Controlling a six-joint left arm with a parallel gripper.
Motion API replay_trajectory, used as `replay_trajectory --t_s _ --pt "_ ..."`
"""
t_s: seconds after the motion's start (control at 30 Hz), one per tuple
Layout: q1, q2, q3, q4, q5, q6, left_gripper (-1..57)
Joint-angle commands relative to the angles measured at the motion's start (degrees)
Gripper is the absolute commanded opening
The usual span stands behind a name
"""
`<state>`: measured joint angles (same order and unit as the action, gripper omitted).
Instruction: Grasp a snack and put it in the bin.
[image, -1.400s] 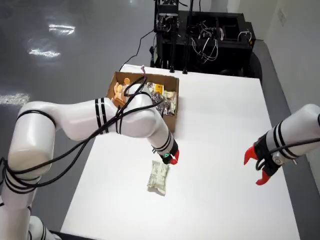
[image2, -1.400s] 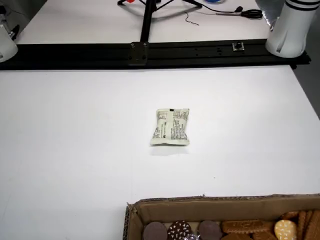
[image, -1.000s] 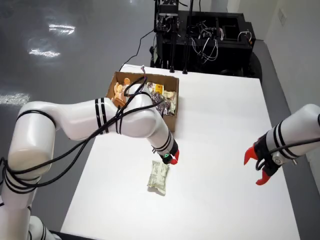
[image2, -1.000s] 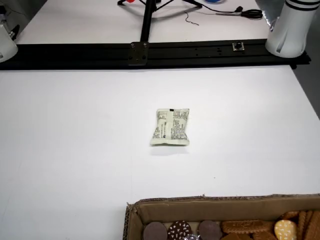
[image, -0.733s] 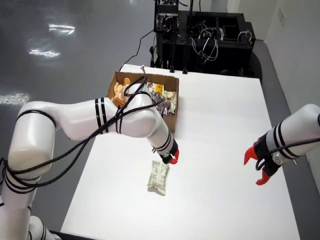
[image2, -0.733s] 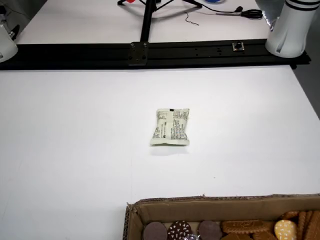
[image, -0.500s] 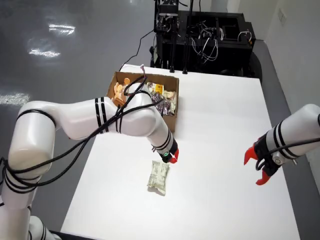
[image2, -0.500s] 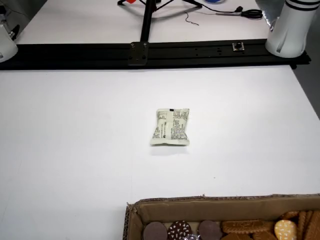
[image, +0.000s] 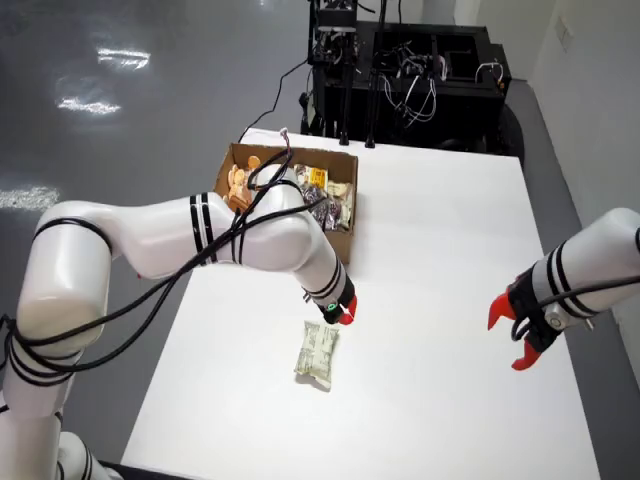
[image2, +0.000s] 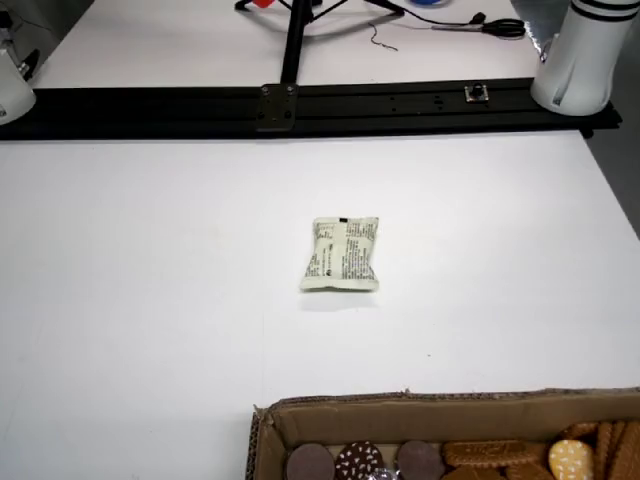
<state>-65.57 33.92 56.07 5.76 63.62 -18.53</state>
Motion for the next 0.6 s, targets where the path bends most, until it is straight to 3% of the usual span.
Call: replay_trajectory --t_s 0.03,0.6 --pt "0.8 0.0 0.0 0.1 -0.2 -1.4 -0.3" --pt "4.7 -0.1 0.0 3.2 -0.7 -21.2 -0.4"
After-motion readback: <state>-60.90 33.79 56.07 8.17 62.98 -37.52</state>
